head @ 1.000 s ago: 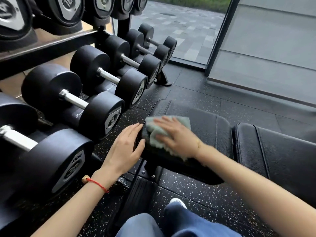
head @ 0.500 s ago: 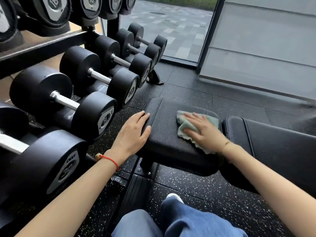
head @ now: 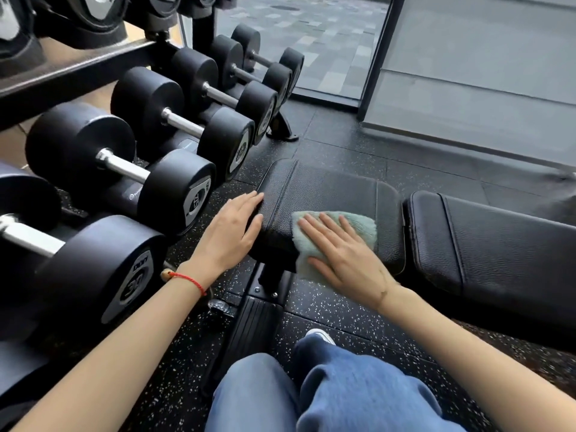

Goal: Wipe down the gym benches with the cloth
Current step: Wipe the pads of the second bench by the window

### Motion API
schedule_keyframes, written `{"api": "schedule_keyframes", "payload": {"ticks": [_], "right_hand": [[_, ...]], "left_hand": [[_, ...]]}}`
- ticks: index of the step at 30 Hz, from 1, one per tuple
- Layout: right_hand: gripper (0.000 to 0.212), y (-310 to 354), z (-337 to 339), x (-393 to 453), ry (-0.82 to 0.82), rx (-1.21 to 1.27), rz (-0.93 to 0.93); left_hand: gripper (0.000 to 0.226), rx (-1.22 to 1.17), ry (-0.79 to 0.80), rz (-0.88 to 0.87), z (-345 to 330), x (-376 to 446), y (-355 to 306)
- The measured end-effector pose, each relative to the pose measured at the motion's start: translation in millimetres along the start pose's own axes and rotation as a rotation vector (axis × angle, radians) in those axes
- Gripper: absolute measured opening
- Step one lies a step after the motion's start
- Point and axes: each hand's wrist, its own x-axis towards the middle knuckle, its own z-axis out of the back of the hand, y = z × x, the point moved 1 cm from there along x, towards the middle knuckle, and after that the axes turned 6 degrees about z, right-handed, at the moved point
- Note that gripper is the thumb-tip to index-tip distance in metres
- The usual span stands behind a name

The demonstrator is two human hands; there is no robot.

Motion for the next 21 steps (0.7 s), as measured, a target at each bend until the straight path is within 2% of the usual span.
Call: {"api": "schedule_keyframes", "payload": {"ticks": [4,7,12,17,19,21], "right_hand": [[0.062,24.0,-16.4,38.9,-0.053,-0.030,0.003],[0.062,10.2,-10.1,1.3,-0.095,-0.047,-0.003],[0.063,-24.9,6.6,-68.9,-0.131,-0.052,-0.117],[0.072,16.0,-13.5,16.9,-0.136,-0.119,0.001],[0.072,34.7,-22.4,49.6,-0.143,-0.098,-0.004],[0.069,36.1,-23.7,49.1,-0.136,-0.095,0.011]], "left_hand": [[0.056,-0.032,-0.076,0.046,1.1,-10.1,7.2],[0.055,-0.038,-0.067,0.028,-0.6,-14.0,6.5],[0.051,-0.065,-0.068,0.019,-3.0,-10.9,3.9],[0.047,-0.073,-0.058,0.001,-2.0,-12.1,5.7],[0.044,-0.081,-0.055,0.005,-2.3,-11.1,6.2],[0.043,-0.076,-0.049,0.006,-1.7,-12.0,6.0]]}}
